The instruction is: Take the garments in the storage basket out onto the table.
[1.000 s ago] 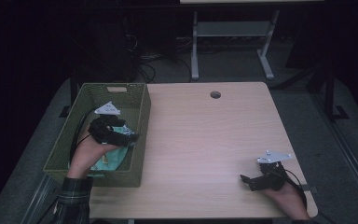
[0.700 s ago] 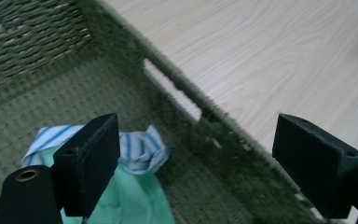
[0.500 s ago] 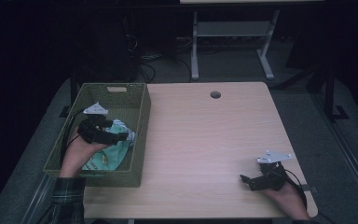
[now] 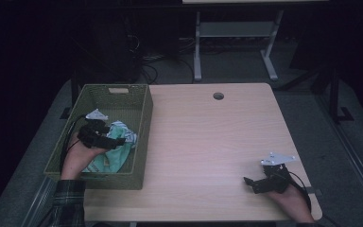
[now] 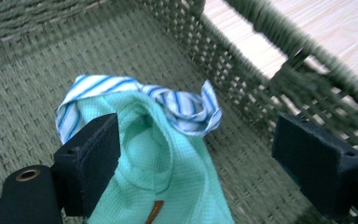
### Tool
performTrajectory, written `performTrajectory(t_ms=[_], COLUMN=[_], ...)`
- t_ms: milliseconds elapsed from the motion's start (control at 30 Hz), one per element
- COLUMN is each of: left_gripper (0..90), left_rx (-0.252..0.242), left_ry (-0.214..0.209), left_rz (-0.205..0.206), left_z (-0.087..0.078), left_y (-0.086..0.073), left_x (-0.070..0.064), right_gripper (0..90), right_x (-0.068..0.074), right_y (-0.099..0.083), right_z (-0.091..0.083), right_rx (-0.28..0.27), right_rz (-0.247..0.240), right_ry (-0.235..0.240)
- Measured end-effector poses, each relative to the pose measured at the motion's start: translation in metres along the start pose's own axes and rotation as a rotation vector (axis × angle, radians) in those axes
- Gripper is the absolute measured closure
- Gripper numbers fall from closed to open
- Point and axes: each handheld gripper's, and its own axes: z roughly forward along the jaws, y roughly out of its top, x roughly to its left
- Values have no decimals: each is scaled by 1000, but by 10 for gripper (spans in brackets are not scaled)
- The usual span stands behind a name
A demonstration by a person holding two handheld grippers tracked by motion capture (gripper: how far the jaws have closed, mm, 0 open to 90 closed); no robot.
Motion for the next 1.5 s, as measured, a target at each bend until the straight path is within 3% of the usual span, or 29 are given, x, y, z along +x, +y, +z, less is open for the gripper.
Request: performTrajectory(t_ms=[167,333,467,600,900,1067,1333,1500], left_gripper=[145,147,147,147,149,149,153,290], left_rx=[41,79,138,158,284,323,379,379], left_ry=[16,9,7,-1,36,25,44,31], left_rz=[-3,15,25,20,34,18,3,-10], left_z=[5,11,20,25,42,45,51,49], left_y=[-7,-11,-14,-16,-20,-21,-23,-22], left_x=[5,7,7,8,5,6,5,7], right_gripper=[14,14,14,14,15,15,14,14], right_x=[0,0,0,0,0,0,0,0], right_y=[0,0,0,0,0,0,0,0], right_z=[0,0,0,0,0,0,0,0], right_rx=[0,-1,-1,-1,0,-1,-1,-1], right_rz=[1,1,1,1,0,0,0,0], right_ry=[0,0,0,1,0,0,0,0])
